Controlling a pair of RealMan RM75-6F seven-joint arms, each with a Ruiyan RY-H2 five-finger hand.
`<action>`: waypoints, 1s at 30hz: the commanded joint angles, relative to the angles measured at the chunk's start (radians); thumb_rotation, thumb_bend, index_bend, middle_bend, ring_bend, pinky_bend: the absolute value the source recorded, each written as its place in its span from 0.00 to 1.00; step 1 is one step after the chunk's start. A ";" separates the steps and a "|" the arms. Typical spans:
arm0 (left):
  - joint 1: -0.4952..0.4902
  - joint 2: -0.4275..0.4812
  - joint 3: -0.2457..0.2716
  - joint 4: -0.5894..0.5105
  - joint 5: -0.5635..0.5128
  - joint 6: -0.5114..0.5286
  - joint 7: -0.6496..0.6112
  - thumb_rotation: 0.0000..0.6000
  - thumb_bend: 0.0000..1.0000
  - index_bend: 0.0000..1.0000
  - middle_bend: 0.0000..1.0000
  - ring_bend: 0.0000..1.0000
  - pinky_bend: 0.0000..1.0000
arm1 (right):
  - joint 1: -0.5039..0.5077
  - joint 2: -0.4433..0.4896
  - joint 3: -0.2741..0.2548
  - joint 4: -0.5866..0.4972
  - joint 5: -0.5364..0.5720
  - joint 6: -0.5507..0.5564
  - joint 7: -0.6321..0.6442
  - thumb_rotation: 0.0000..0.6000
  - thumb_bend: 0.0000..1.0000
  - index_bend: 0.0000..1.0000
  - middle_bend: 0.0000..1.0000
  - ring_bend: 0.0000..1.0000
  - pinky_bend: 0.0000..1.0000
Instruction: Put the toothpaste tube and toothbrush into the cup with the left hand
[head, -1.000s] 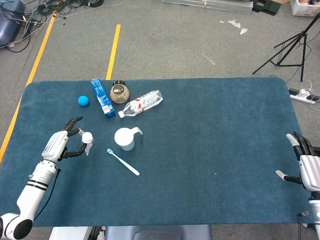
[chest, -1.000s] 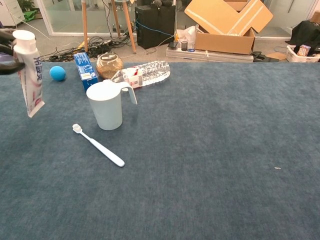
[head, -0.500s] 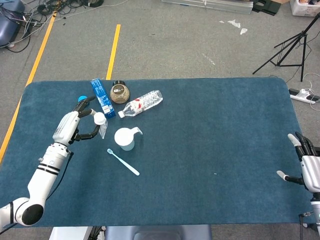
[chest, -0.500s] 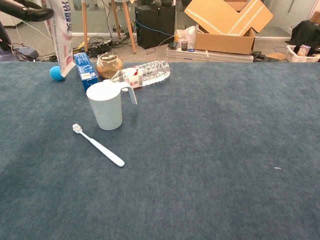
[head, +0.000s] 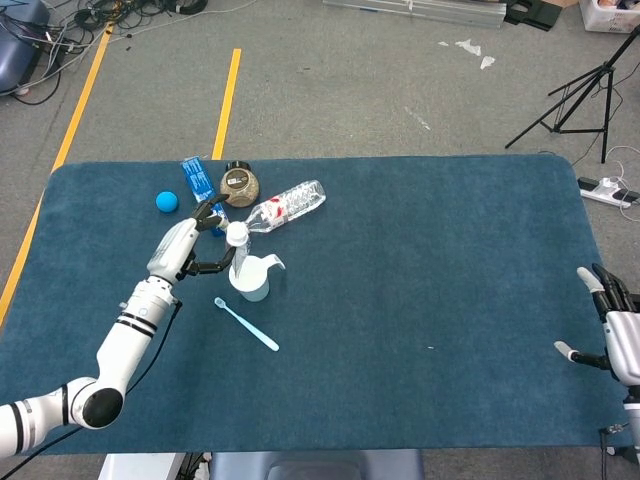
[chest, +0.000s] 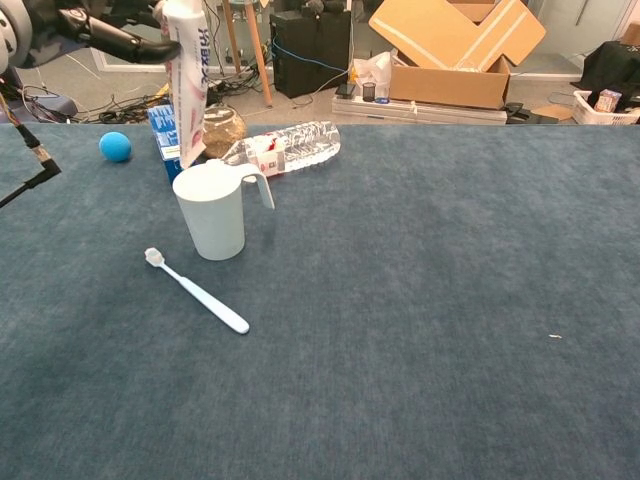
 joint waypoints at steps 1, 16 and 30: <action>-0.011 -0.020 0.009 0.022 -0.008 -0.010 0.004 1.00 0.42 0.78 0.10 0.02 0.13 | -0.002 0.003 0.000 0.000 -0.004 0.003 0.009 1.00 0.00 0.00 0.00 0.00 0.60; -0.018 -0.070 0.036 0.094 -0.001 -0.040 -0.020 1.00 0.42 0.78 0.10 0.02 0.13 | -0.004 0.010 0.000 -0.001 -0.006 0.003 0.026 1.00 0.00 0.00 0.00 0.00 0.60; -0.008 -0.163 0.064 0.214 0.095 -0.065 -0.141 1.00 0.42 0.78 0.10 0.02 0.13 | -0.009 0.016 0.002 0.001 -0.008 0.009 0.051 1.00 0.00 0.00 0.00 0.00 0.60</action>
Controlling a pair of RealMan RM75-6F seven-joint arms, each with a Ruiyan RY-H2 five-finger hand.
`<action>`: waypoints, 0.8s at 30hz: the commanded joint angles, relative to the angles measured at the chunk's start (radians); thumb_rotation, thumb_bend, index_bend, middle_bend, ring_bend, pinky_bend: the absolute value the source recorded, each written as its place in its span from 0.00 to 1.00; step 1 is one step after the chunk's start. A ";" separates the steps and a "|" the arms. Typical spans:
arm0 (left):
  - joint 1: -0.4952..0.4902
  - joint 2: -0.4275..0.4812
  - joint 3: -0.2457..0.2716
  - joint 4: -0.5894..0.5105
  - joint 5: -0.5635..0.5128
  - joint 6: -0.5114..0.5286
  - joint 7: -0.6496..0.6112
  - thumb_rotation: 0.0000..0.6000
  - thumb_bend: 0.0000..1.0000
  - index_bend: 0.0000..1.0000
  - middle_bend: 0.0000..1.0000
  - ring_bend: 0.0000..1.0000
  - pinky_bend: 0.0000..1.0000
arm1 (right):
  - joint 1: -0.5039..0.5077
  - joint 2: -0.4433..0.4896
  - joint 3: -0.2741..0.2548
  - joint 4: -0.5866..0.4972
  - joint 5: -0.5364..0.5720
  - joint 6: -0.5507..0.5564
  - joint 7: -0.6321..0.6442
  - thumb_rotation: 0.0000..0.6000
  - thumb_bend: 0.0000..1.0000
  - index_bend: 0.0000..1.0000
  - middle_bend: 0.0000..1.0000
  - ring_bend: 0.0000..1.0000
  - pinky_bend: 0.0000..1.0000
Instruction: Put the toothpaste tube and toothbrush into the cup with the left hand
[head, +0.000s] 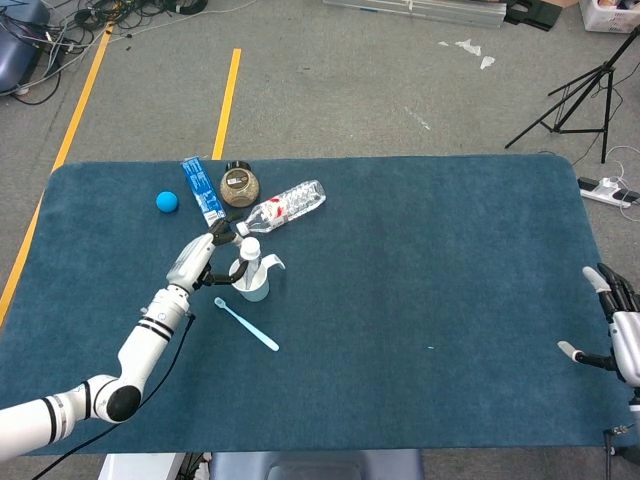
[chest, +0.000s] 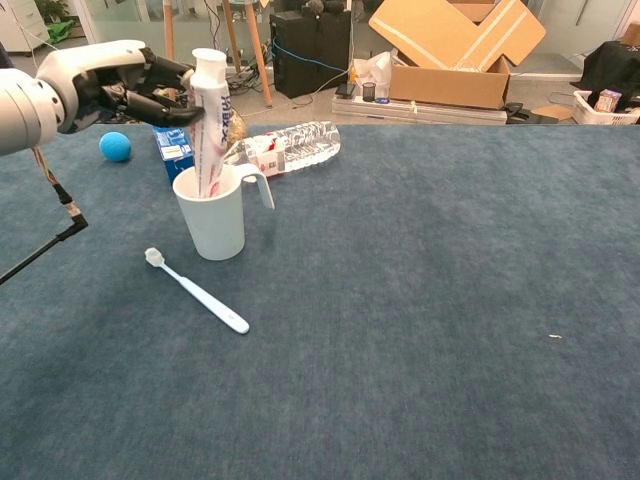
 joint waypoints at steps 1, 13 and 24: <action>0.000 -0.029 0.008 0.035 0.007 -0.014 -0.024 1.00 0.42 0.78 0.10 0.02 0.13 | -0.001 0.002 0.001 0.001 -0.001 0.002 0.006 1.00 0.00 0.00 0.00 0.00 0.60; 0.001 -0.080 0.025 0.106 0.044 -0.053 -0.087 1.00 0.42 0.73 0.10 0.02 0.13 | -0.002 0.004 0.001 0.003 -0.002 0.001 0.014 1.00 0.00 0.00 0.00 0.00 0.60; 0.003 -0.081 0.033 0.129 0.047 -0.090 -0.105 1.00 0.42 0.56 0.10 0.02 0.13 | -0.002 0.002 0.000 0.004 -0.001 0.000 0.010 1.00 0.00 0.00 0.00 0.00 0.60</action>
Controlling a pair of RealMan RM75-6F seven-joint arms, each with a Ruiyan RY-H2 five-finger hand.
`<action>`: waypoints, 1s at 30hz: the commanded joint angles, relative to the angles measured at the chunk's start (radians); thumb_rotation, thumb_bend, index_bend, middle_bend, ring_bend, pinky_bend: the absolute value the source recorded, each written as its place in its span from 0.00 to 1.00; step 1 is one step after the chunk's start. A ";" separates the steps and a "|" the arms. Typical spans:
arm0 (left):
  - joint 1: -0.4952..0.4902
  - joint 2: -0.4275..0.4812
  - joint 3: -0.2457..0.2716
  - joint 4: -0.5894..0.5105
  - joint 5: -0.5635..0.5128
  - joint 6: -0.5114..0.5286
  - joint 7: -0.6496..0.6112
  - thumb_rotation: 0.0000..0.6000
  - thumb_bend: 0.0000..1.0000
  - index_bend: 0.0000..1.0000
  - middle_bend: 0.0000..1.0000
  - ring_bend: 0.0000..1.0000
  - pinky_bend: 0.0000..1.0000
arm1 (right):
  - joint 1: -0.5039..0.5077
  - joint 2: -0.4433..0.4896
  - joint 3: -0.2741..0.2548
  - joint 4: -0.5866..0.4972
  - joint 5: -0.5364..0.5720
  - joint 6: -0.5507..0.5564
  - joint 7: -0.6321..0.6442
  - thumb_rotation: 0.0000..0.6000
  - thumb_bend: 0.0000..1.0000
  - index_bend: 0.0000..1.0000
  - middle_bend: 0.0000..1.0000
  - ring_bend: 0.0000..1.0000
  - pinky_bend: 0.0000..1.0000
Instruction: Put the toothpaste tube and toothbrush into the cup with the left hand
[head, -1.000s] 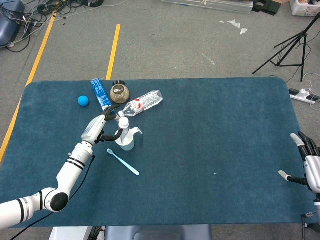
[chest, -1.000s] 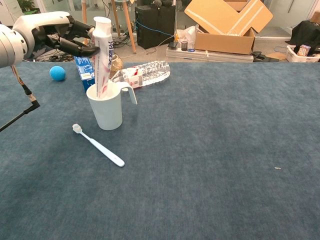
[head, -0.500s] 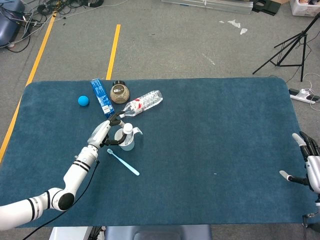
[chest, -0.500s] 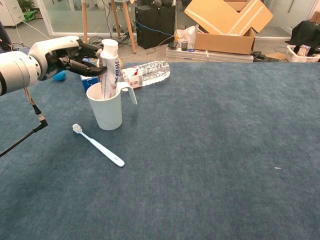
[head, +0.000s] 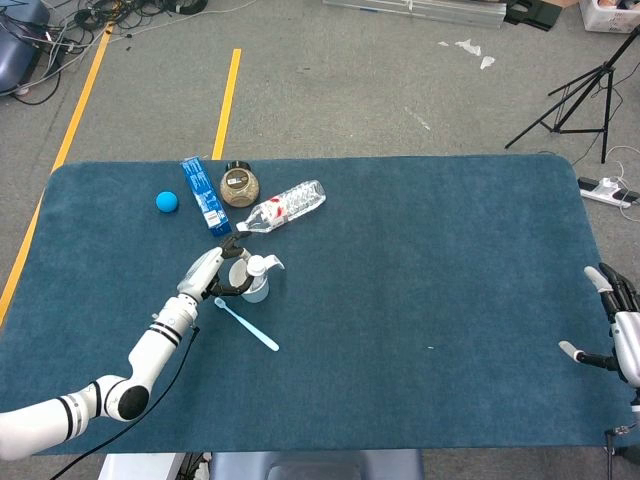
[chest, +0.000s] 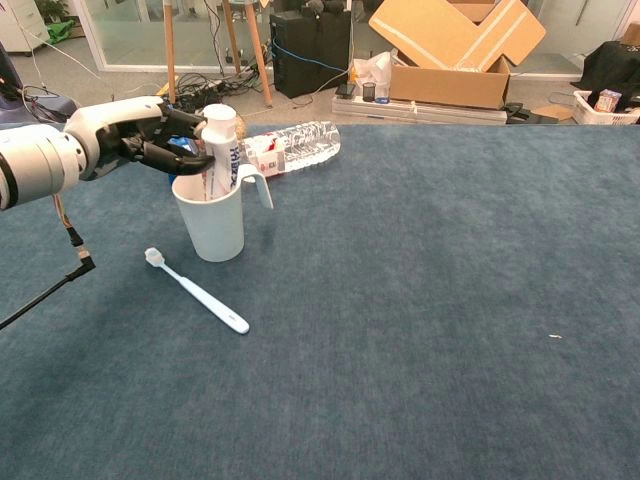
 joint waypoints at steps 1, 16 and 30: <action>0.000 0.000 0.002 0.003 0.000 -0.006 0.000 1.00 0.42 0.55 0.10 0.02 0.13 | 0.001 -0.001 0.000 0.000 0.000 -0.001 -0.001 1.00 0.00 0.00 0.00 0.00 0.60; -0.001 0.000 0.004 0.019 -0.032 -0.037 0.021 1.00 0.42 0.48 0.10 0.01 0.13 | 0.000 0.000 0.000 -0.001 0.000 -0.001 -0.002 1.00 0.00 0.00 0.00 0.00 0.60; 0.007 0.007 0.003 0.012 -0.045 -0.046 0.029 1.00 0.42 0.31 0.10 0.01 0.13 | 0.000 0.001 0.000 -0.001 -0.001 -0.001 0.003 1.00 0.00 0.00 0.00 0.00 0.60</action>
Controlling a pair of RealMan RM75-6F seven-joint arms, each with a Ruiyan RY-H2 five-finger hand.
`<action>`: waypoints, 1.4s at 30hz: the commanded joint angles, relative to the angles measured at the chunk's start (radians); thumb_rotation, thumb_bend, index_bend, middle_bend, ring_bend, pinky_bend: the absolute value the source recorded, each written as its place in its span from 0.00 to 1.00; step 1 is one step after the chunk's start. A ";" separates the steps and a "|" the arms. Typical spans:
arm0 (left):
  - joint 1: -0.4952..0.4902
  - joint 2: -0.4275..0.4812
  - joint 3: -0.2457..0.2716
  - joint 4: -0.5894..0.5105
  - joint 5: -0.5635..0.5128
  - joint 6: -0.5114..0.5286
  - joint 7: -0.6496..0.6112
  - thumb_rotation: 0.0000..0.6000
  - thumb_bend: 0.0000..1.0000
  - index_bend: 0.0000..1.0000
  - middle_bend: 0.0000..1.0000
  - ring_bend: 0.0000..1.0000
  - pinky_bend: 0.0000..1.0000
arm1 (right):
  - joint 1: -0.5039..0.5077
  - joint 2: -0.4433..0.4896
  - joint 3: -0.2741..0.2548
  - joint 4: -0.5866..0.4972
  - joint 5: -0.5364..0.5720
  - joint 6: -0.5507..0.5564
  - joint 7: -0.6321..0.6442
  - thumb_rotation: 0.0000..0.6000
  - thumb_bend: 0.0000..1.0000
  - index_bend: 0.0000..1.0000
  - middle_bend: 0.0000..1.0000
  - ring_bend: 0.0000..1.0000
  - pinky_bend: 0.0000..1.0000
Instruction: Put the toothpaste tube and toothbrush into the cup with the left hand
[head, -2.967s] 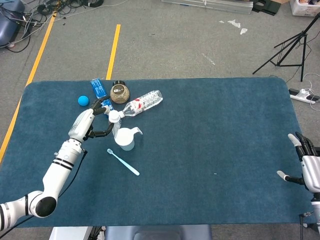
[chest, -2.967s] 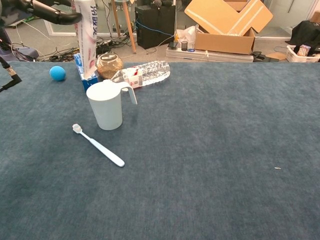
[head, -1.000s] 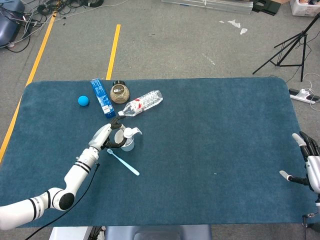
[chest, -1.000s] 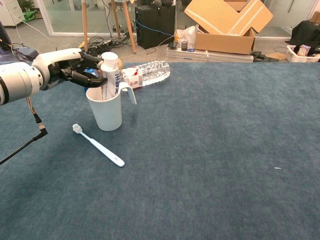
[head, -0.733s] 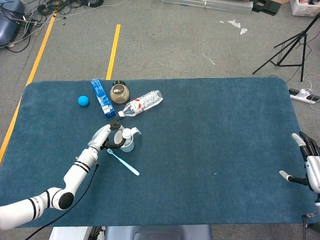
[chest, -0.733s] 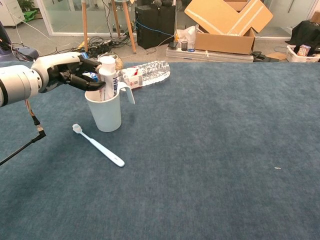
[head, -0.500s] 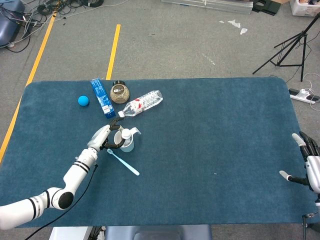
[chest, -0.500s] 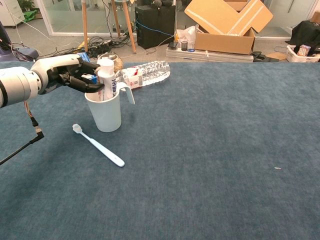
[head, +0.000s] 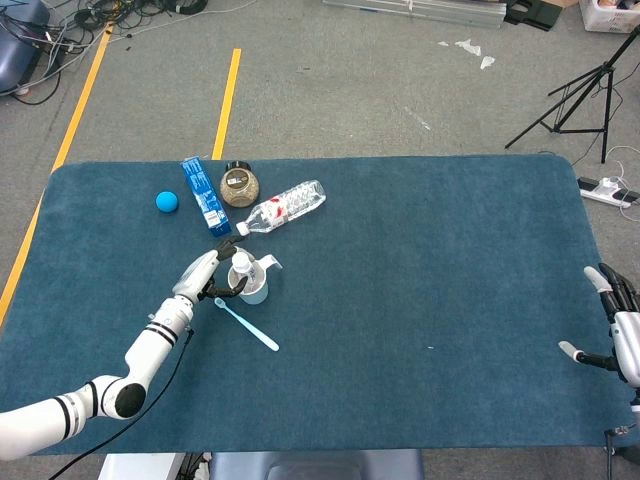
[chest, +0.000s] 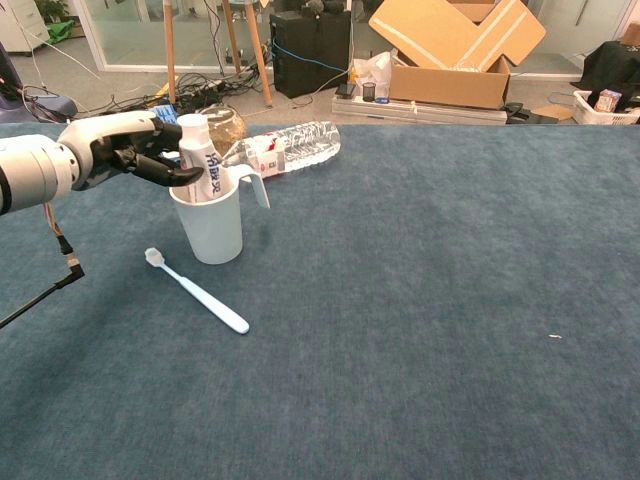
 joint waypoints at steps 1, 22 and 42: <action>0.002 0.001 0.000 -0.001 0.000 0.000 0.000 1.00 0.42 0.31 0.10 0.01 0.13 | 0.000 0.000 0.000 0.000 0.000 0.000 0.000 1.00 0.00 0.00 0.00 0.00 0.60; 0.047 0.059 -0.007 -0.059 0.007 0.038 -0.012 1.00 0.42 0.05 0.10 0.01 0.13 | 0.001 -0.002 -0.001 -0.001 -0.001 -0.002 -0.007 1.00 0.00 0.00 0.00 0.00 0.60; 0.193 0.257 0.119 -0.250 0.077 0.246 0.247 1.00 0.17 0.00 0.05 0.04 0.29 | 0.005 -0.010 -0.003 -0.005 0.005 -0.007 -0.042 1.00 0.00 0.00 0.00 0.00 0.60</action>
